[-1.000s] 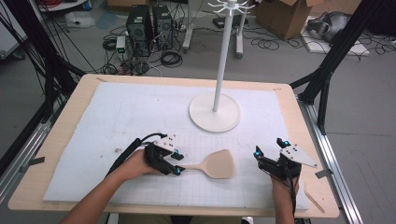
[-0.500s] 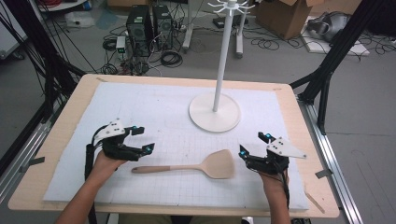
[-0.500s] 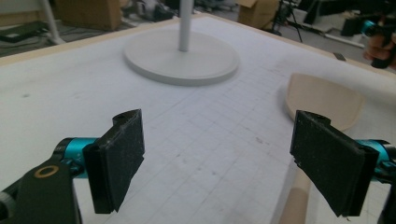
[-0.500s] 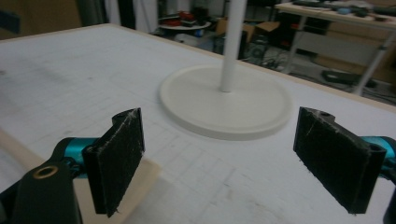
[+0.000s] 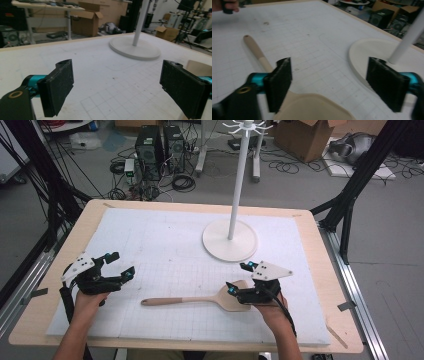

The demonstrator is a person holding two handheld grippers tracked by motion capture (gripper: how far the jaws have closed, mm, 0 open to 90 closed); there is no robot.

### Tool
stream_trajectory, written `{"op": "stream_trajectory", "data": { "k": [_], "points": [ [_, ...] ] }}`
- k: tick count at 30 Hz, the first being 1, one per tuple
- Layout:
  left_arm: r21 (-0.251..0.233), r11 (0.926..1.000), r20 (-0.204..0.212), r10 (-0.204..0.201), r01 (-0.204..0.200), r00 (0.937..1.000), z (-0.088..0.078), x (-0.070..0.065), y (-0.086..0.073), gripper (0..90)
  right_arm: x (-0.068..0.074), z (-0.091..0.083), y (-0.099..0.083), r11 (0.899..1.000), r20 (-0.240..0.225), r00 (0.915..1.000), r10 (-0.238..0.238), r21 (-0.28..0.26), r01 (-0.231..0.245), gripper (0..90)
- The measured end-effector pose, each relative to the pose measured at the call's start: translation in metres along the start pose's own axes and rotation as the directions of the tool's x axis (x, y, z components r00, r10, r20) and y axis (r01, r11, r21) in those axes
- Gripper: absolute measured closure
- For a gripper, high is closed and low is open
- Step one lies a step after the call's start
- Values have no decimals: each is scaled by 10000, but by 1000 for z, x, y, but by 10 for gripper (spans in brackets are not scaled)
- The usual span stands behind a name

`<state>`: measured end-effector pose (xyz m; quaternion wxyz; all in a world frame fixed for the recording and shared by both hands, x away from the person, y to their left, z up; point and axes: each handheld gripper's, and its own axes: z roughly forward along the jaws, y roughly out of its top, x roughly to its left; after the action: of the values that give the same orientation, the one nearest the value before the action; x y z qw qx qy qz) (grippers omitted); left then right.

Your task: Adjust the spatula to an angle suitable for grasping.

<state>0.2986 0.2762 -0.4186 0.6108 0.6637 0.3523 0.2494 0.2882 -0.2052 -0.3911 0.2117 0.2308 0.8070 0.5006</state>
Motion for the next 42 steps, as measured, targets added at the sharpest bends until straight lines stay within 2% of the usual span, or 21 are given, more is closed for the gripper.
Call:
{"op": "stream_trajectory", "data": {
  "k": [2, 5, 7, 12, 14, 18, 20, 21, 24, 26, 29, 32, 34, 36, 37, 40, 42],
  "points": [
    [2, 10000, -265, 16, -16, 9996, -1, 1, -2, 104, 3, 7, 5, 9999, -342, 9993, -148, 53, 150, 232],
    [320, 9993, -538, -197, 214, 9984, 0, 3, -5, 105, 8, 17, 9, 9994, -800, 9965, -236, 233, 256, 232],
    [313, 9994, -641, -138, 159, 9978, 0, 3, -7, 108, 10, 24, 10, 9985, -1065, 9938, -318, 412, 364, 232],
    [136, 9996, -669, -242, 252, 9975, -1, 2, -11, 114, 17, 39, 10, 9951, -1784, 9835, -287, 885, 451, 239],
    [252, 9996, -681, -144, 162, 9976, 0, 2, -11, 115, 18, 44, 10, 9931, -1998, 9795, -274, 1059, 494, 247],
    [192, 9995, -656, -257, 270, 9975, -1, 3, -11, 118, 20, 53, 10, 9903, -2350, 9715, -307, 1246, 614, 268],
    [202, 9994, -639, -254, 268, 9976, -2, 3, -11, 119, 23, 58, 11, 9873, -2656, 9630, -463, 1346, 846, 301],
    [200, 9994, -651, -252, 265, 9976, -2, 3, -11, 120, 24, 61, 13, 9839, -2884, 9558, -568, 1460, 1025, 319],
    [172, 9993, -658, -324, 336, 9973, -2, 3, -12, 124, 29, 74, 16, 9679, -3458, 9341, -890, 1912, 1630, 351],
    [214, 9991, -652, -344, 359, 9973, -2, 3, -12, 125, 31, 83, 17, 9592, -3740, 9226, -946, 2139, 1851, 362],
    [244, 9988, -628, -412, 428, 9972, -1, 3, -14, 127, 35, 98, 17, 9423, -4234, 8991, -1109, 2426, 2305, 419],
    [308, 9985, -632, -426, 446, 9971, 0, 4, -15, 129, 39, 108, 13, 9246, -4503, 8855, -1149, 2774, 2611, 459],
    [319, 9983, -617, -466, 486, 9970, 0, 4, -16, 129, 39, 111, 12, 9167, -4601, 8801, -1174, 2907, 2742, 478],
    [323, 9982, -620, -481, 501, 9969, 1, 4, -16, 130, 39, 111, 12, 9165, -4669, 8767, -1158, 2901, 2755, 520],
    [341, 9981, -595, -489, 510, 9970, 1, 3, -16, 130, 39, 111, 12, 9173, -4762, 8717, -1160, 2852, 2779, 537],
    [383, 9980, -533, -482, 503, 9974, 2, 2, -16, 131, 37, 112, 11, 9158, -4934, 8635, -1048, 2906, 2772, 566],
    [404, 9979, -515, -484, 505, 9975, 3, 2, -16, 132, 38, 112, 11, 9102, -4981, 8604, -1074, 2989, 2867, 579]
  ]
}}
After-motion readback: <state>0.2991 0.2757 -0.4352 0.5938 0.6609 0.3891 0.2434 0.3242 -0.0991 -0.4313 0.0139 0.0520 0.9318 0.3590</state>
